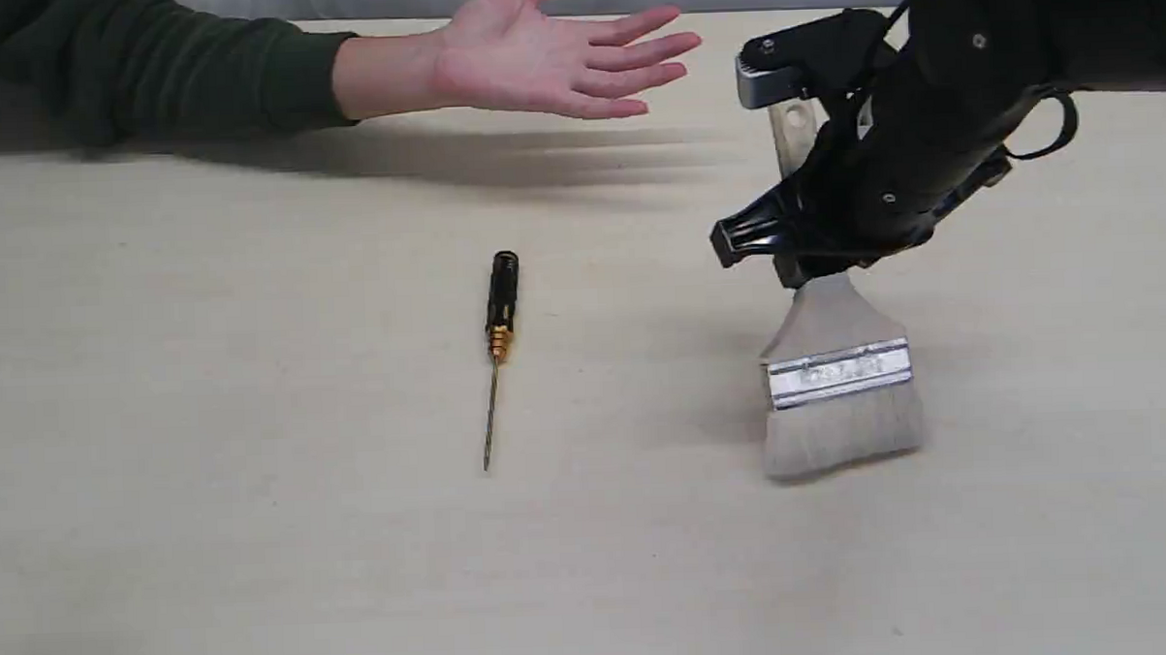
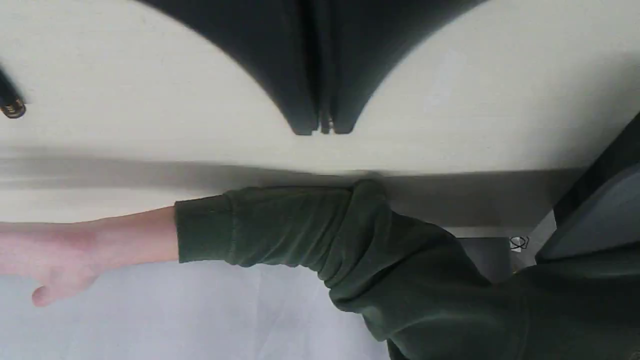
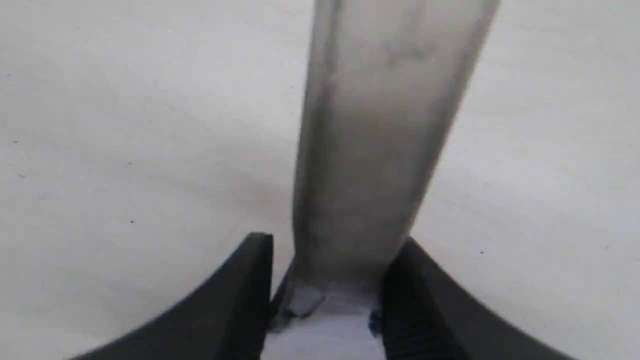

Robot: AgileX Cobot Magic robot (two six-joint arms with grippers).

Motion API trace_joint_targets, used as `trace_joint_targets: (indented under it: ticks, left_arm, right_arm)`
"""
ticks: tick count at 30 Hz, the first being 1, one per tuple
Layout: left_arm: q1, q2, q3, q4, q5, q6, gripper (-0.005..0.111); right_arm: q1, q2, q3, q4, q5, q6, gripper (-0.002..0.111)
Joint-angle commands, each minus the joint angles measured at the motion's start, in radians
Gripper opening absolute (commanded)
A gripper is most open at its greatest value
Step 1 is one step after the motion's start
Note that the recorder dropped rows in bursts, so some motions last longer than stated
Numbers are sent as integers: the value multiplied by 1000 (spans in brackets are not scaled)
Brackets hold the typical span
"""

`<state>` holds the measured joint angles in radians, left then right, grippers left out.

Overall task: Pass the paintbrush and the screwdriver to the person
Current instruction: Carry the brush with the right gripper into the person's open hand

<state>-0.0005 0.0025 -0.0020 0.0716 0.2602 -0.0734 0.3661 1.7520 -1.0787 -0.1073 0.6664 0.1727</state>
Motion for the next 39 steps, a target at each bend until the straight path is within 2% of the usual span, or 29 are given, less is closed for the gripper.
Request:
trace_joint_targets:
  ticks: [1, 11, 19, 32, 39]
  left_arm:
    - [-7, -2, 2, -2, -11, -2, 0]
    - [-7, -2, 2, -2, -11, -2, 0]
    - [-7, -2, 2, -5, -11, -2, 0]
    - [-7, -2, 2, -5, -11, -2, 0]
    - [-7, -2, 2, -5, -11, -2, 0]
  right_arm:
    - [-2, -65, 9, 6, -19, 7, 4]
    - [-2, -124, -58, 40, -67, 5, 4]
    - [9, -107, -250, 42, -64, -5, 4]
    - [43, 205, -649, 10, -33, -8, 4]
    - [53, 407, -920, 14, 53, -8, 4]
